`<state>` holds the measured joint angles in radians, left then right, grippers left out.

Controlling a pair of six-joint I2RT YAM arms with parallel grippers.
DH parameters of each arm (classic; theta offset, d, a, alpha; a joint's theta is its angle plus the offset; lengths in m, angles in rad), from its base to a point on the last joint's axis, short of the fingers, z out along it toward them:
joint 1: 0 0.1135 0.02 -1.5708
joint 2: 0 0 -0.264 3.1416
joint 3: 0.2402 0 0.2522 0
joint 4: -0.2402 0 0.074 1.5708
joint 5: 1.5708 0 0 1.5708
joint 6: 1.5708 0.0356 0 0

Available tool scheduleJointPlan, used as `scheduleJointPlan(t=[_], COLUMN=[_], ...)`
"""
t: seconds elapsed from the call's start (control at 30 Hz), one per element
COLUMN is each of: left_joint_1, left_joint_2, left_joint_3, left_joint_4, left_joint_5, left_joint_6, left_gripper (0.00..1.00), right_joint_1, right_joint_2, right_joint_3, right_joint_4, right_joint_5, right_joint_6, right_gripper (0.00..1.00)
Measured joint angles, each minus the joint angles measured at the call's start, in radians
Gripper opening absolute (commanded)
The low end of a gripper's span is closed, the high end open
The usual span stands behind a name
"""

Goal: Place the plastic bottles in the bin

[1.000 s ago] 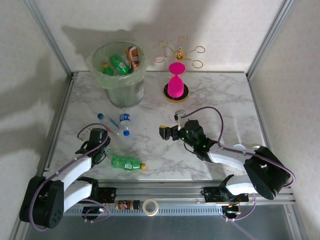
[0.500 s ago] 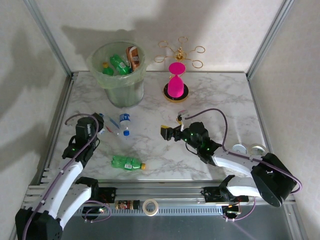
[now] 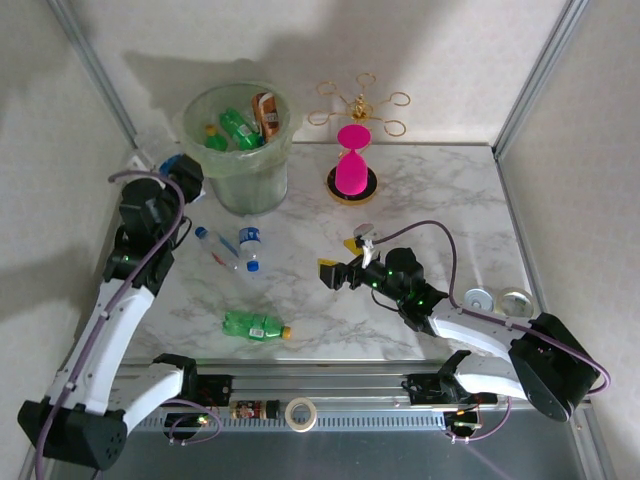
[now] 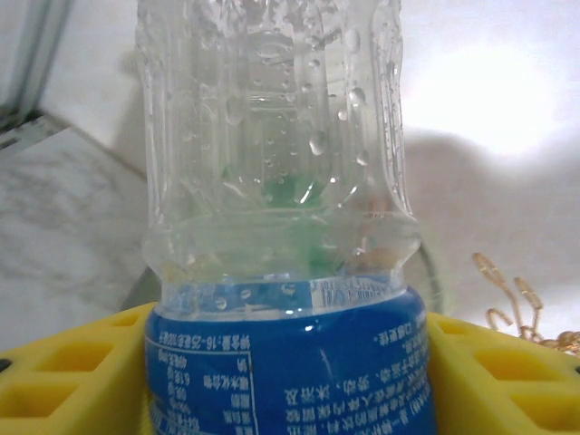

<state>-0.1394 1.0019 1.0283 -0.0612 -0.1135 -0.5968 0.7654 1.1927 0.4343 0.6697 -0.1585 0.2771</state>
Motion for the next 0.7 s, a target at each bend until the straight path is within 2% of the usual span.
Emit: scheduleJointPlan(t=[0.17, 0.47, 0.7], left_joint_1=[-0.006, -0.031, -0.036], left_joint_2=[0.182, 0.528, 0.679], left_joint_3=[0.152, 0.460, 0.541], left_joint_4=[0.062, 0.063, 0.050], left_joint_5=[0.054, 0.121, 0.126], left_joint_6=[0.034, 0.108, 0.127], left_gripper=[0.47, 0.47, 0.47], right_joint_1=[0.000, 0.000, 0.000], right_joint_2=[0.000, 0.001, 0.016], right_joint_3=[0.002, 0.013, 0.033], right_joint_4=[-0.011, -0.060, -0.082], right_joint_5=[-0.037, -0.055, -0.051], right_joint_6=[-0.001, -0.005, -0.015], right_gripper=[0.99, 0.99, 0.99])
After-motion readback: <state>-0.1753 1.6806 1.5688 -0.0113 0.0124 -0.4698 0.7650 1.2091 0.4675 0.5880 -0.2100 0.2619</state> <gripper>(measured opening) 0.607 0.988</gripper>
